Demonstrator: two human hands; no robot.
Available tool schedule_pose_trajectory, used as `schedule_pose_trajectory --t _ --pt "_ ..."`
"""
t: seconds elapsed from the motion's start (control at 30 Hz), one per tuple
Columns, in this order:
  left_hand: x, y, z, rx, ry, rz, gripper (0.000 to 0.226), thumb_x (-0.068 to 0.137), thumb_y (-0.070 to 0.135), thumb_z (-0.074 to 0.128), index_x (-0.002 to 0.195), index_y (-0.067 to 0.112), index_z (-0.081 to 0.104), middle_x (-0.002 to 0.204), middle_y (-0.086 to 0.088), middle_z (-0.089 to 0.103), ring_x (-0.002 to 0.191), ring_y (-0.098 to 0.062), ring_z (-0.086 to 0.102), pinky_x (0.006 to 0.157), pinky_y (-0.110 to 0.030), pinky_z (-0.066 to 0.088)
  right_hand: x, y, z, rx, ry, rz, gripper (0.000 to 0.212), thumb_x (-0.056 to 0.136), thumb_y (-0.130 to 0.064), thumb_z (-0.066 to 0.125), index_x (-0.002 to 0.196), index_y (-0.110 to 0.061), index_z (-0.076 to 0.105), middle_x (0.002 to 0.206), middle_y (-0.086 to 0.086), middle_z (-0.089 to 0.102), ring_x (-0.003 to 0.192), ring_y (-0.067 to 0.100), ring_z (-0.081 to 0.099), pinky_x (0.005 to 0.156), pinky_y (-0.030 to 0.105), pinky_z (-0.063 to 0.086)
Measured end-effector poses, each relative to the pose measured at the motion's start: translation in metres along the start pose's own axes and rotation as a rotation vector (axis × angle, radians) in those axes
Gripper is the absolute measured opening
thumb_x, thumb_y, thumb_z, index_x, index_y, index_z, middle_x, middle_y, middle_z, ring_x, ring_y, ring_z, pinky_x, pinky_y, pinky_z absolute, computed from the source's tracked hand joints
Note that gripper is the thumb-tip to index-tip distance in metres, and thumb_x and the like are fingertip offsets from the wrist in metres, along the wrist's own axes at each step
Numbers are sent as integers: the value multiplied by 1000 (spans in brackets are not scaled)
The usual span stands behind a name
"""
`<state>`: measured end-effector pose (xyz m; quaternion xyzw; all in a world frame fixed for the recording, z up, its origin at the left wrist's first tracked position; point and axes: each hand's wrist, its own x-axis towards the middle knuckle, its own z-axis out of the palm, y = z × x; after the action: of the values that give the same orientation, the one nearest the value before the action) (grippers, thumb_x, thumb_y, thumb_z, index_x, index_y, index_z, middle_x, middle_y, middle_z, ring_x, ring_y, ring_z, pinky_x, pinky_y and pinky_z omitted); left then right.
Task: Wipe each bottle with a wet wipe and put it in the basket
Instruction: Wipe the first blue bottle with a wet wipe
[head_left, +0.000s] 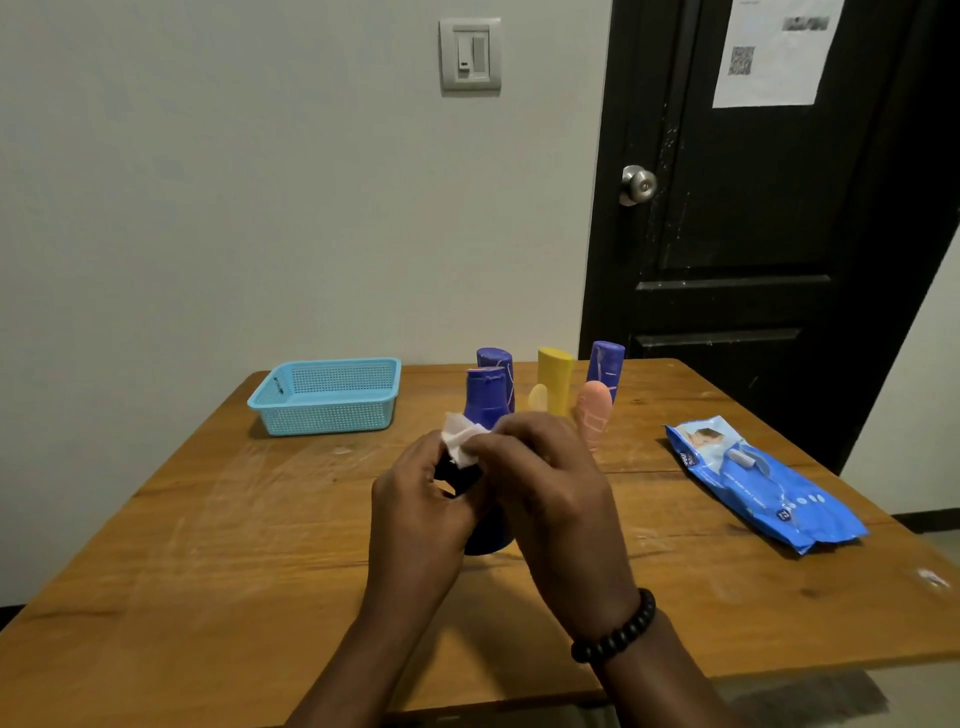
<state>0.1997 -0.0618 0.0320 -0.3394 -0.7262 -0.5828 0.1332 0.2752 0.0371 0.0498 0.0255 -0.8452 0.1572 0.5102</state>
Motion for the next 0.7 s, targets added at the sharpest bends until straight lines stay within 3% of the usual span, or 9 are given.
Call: schedule_pose_trajectory --t 0.1,0.23,0.3,0.4,0.47,0.6,0.7 --pt "-1 -4 -2 46 18 44 30 80 27 77 108 28 67 92 15 67 87 -5 62 69 -17 50 3 8 -5 60 106 144 23 84 -13 63 106 -13 70 106 2 62 98 4 54 82 9 46" --pt "0 -8 -1 229 51 86 27 78 18 75 103 21 65 88 13 63 77 -4 58 61 -24 49 -2 -5 2 -108 -29 -82 28 79 -13 73 106 -8 69 104 7 61 94 14 57 73 20 52" --pt "-2 -6 2 309 49 138 27 77 16 74 102 18 65 87 11 61 73 -5 56 58 -21 46 2 -8 4 -157 -17 -77 30 76 -11 76 104 -6 69 101 9 62 91 16 58 68 24 54" --pt "-7 -4 5 344 5 165 33 76 31 76 106 24 65 93 14 62 75 -3 55 60 -13 40 13 -2 -4 -168 112 17 24 78 -11 69 101 -5 70 99 9 61 90 16 58 71 17 51" --pt "-9 -8 6 331 -10 152 37 77 36 79 110 27 63 97 16 62 79 -2 57 64 -13 42 17 0 -11 -98 163 79 24 80 -10 66 104 -8 69 102 6 60 94 10 55 75 11 48" --pt "-8 -15 3 276 9 134 37 78 37 79 110 31 62 100 19 61 89 -2 58 69 -29 53 25 0 -33 220 268 299 20 88 -16 63 107 -19 68 106 -8 60 100 0 56 81 9 46" --pt "-9 -17 2 224 7 125 37 80 34 79 113 31 62 104 19 61 95 -5 59 74 -35 56 37 7 -46 412 187 460 20 90 -20 62 101 -37 64 104 -18 62 102 -3 58 77 15 53"
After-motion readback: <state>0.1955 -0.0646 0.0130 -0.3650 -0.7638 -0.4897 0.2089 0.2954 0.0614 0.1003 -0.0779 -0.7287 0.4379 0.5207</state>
